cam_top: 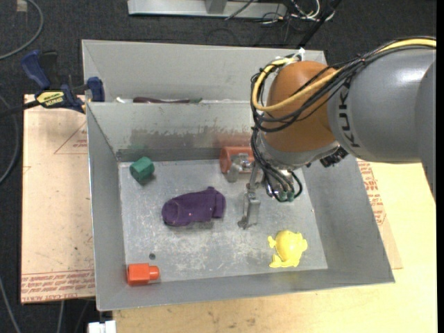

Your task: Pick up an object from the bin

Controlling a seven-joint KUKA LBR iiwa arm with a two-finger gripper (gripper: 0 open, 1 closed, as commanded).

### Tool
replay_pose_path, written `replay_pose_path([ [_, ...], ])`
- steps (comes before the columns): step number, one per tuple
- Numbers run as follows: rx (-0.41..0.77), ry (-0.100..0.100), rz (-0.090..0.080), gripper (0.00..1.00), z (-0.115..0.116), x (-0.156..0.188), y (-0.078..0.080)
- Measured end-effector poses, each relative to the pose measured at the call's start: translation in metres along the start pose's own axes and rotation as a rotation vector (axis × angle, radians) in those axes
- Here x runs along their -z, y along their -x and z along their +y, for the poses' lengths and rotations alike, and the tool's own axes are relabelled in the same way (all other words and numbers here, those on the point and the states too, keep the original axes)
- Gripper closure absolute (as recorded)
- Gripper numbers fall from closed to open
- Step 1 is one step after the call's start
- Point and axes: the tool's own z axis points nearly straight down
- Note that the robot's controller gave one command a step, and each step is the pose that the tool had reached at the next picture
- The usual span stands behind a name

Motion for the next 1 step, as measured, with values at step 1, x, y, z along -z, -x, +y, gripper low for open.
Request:
replay_pose_path([
  [1, -0.001, 0.000, -0.007, 0.00, -0.0002, 0.0045, 0.0017],
])
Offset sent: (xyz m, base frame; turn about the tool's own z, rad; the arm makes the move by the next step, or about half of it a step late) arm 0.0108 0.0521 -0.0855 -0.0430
